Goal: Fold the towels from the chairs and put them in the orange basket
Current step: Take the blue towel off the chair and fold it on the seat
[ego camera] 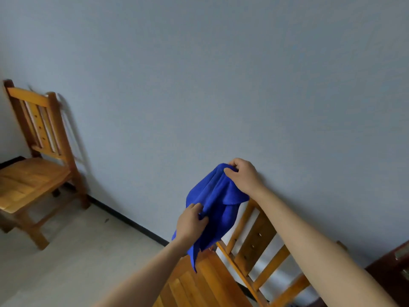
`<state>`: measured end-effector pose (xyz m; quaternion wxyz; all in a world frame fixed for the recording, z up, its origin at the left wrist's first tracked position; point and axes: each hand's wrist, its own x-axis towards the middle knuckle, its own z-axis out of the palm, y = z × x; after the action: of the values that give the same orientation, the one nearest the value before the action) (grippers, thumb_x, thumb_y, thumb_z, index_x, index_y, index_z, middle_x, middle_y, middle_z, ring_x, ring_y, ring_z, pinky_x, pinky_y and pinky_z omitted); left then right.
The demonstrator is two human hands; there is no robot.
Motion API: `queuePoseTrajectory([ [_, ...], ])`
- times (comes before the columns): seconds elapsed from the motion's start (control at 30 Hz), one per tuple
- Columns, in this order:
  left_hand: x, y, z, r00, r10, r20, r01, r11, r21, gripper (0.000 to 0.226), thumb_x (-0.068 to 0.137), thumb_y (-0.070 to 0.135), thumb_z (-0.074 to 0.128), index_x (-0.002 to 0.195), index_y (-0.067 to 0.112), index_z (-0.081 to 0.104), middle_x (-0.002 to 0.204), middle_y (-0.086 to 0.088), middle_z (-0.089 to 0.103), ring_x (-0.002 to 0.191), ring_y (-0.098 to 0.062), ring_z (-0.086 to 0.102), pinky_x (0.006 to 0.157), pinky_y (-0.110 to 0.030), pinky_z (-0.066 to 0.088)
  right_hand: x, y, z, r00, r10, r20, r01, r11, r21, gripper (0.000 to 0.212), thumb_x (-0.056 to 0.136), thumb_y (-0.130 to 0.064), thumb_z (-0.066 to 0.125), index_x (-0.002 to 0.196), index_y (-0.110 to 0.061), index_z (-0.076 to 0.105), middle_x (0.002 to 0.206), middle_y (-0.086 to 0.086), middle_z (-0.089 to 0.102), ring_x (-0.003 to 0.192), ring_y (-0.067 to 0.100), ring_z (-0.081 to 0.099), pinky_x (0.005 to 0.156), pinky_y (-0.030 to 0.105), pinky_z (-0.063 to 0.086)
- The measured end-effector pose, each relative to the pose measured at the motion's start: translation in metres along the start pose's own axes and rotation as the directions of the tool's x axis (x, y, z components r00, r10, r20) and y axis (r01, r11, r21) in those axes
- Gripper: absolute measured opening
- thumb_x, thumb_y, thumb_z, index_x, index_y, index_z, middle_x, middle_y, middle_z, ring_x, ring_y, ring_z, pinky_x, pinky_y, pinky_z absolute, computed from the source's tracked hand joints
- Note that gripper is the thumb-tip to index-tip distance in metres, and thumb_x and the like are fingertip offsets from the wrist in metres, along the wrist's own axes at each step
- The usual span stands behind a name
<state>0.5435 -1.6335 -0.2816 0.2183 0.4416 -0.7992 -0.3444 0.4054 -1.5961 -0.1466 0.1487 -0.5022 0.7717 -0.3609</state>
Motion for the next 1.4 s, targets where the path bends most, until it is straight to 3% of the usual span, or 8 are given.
queuePoseTrajectory([
  [0.27, -0.018, -0.052, -0.049, 0.964, -0.267, -0.002, 0.252, 0.914, -0.318, 0.019, 0.083, 0.003, 0.051, 0.077, 0.02, 0.056, 0.079, -0.002, 0.063, 0.075, -0.02, 0.059, 0.063, -0.026, 0.047, 0.023, 0.015, 0.004, 0.987, 0.129, -0.09, -0.123, 0.99, 0.069, 0.015, 0.092, -0.015, 0.05, 0.099, -0.006, 0.058, 0.1, 0.007, 0.061, 0.099, 0.024, 0.057, 0.085, 0.035, 0.046],
  [0.47, -0.009, -0.041, -0.077, 0.937, -0.35, -0.019, 0.307, 0.845, -0.438, 0.018, 0.084, 0.002, 0.051, 0.077, 0.013, 0.063, 0.065, -0.001, 0.059, 0.055, -0.013, 0.05, 0.045, -0.021, 0.038, -0.01, 0.049, 0.058, 0.972, 0.201, 0.124, -0.187, 0.976, -0.114, 0.037, 0.095, -0.016, 0.05, 0.131, -0.01, 0.045, 0.132, 0.009, 0.049, 0.119, 0.024, 0.05, 0.09, 0.028, 0.043],
  [0.6, 0.001, -0.037, -0.066, 0.874, -0.484, 0.043, 0.459, 0.795, -0.397, 0.016, 0.078, 0.0, 0.052, 0.065, 0.004, 0.061, 0.057, -0.009, 0.05, 0.051, -0.02, 0.043, 0.051, -0.025, 0.038, -0.057, 0.051, 0.115, 0.902, 0.207, 0.378, -0.168, 0.977, -0.136, 0.019, 0.093, -0.027, 0.052, 0.102, -0.012, 0.06, 0.105, 0.005, 0.062, 0.099, 0.02, 0.058, 0.085, 0.032, 0.046],
  [0.7, 0.004, -0.04, -0.053, 0.817, -0.576, 0.042, 0.546, 0.748, -0.377, 0.027, 0.077, 0.0, 0.054, 0.052, 0.004, 0.046, 0.052, -0.009, 0.041, 0.049, -0.022, 0.038, 0.051, -0.029, 0.035, -0.096, 0.045, 0.148, 0.864, 0.191, 0.466, -0.156, 0.981, -0.112, 0.033, 0.09, -0.037, 0.051, 0.065, -0.016, 0.044, 0.064, 0.001, 0.046, 0.061, 0.014, 0.044, 0.065, 0.034, 0.036],
  [0.8, 0.002, -0.038, -0.047, 0.734, -0.675, 0.069, 0.618, 0.623, -0.48, 0.024, 0.079, -0.002, 0.053, 0.061, 0.005, 0.039, 0.055, -0.008, 0.037, 0.047, -0.021, 0.034, 0.046, -0.026, 0.031, -0.124, 0.051, 0.171, 0.862, 0.204, 0.463, -0.212, 0.977, -0.035, 0.032, 0.087, -0.043, 0.058, 0.101, -0.015, 0.053, 0.096, 0.001, 0.059, 0.083, 0.01, 0.051, 0.074, 0.024, 0.045],
  [0.93, 0.0, -0.043, -0.047, 0.671, -0.733, 0.112, 0.653, 0.512, -0.558, 0.03, 0.079, -0.006, 0.049, 0.056, 0.006, 0.033, 0.055, -0.007, 0.032, 0.048, -0.019, 0.032, 0.04, -0.022, 0.029, -0.14, 0.065, 0.194, 0.881, 0.314, 0.355, -0.308, 0.948, -0.075, 0.07, 0.081, -0.055, 0.06, 0.133, -0.014, 0.039, 0.129, 0.002, 0.052, 0.111, 0.018, 0.057, 0.084, 0.026, 0.053],
  [1.17, -0.004, -0.042, -0.066, 0.601, -0.793, 0.104, 0.613, 0.374, -0.696, 0.032, 0.08, -0.009, 0.044, 0.057, 0.009, 0.03, 0.057, -0.005, 0.028, 0.05, -0.018, 0.026, 0.047, -0.027, 0.026, -0.121, 0.048, 0.214, 0.94, 0.332, 0.08, -0.315, 0.934, -0.165, 0.073, 0.081, -0.062, 0.054, 0.133, -0.014, 0.04, 0.131, 0.005, 0.05, 0.119, 0.022, 0.05, 0.09, 0.033, 0.052],
  [1.4, 0.001, -0.033, -0.099, 0.582, -0.809, 0.081, 0.499, 0.277, -0.822, 0.033, 0.081, -0.011, 0.043, 0.059, 0.01, 0.03, 0.053, -0.004, 0.027, 0.036, -0.014, 0.024, 0.043, -0.024, 0.025, -0.078, 0.031, 0.207, 0.996, 0.076, 0.045, -0.064, 0.973, -0.221, 0.027, 0.095, -0.027, 0.044, 0.106, -0.013, 0.063, 0.113, 0.005, 0.062, 0.104, 0.02, 0.055, 0.086, 0.029, 0.047],
])
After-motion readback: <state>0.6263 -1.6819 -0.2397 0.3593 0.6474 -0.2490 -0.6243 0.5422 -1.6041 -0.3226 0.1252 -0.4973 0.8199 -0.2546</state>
